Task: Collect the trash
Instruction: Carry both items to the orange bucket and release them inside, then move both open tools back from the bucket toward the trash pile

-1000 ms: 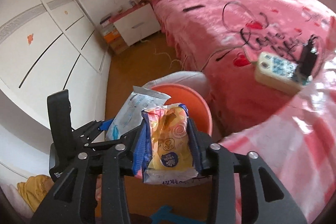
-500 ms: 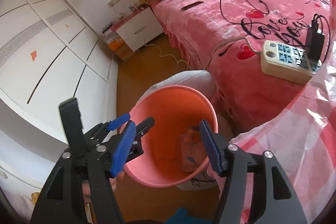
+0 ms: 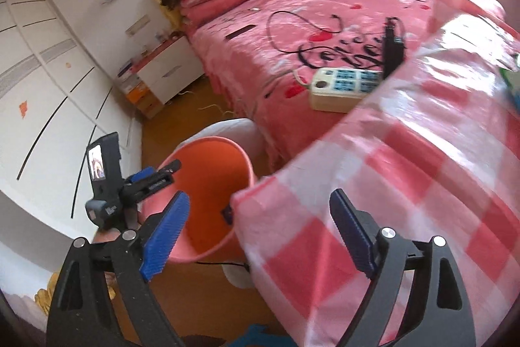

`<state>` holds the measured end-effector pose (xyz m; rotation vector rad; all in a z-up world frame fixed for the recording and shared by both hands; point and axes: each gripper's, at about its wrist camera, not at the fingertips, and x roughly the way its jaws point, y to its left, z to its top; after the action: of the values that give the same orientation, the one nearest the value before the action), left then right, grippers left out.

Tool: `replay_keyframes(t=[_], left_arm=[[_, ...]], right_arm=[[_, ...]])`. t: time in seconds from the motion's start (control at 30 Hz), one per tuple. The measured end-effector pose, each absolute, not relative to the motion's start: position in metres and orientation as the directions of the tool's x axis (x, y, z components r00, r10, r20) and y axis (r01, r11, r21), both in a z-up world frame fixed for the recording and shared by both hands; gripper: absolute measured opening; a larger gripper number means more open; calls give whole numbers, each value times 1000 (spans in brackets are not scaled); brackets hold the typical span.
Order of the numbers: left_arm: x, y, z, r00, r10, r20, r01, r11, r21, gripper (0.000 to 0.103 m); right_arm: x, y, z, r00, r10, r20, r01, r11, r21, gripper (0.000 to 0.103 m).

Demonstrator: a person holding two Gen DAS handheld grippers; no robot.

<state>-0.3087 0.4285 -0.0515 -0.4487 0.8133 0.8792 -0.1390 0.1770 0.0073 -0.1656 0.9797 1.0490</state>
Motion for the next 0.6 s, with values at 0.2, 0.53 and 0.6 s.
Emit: replay_keyframes(t=[0.2, 0.53, 0.6], left_arm=[[-299, 409, -59, 427, 392, -815, -790, 600, -125, 80], [-315, 410, -56, 444, 391, -806, -865, 421, -272, 80], [-325, 418, -62, 454, 370, -810, -879, 335, -339, 80]], right_arm=[[-135, 157, 5, 155, 646, -748, -755, 565, 332, 87], [-147, 142, 10, 186, 635, -750, -777, 563, 284, 87], [-151, 139, 10, 188, 634, -750, -787, 554, 271, 87]])
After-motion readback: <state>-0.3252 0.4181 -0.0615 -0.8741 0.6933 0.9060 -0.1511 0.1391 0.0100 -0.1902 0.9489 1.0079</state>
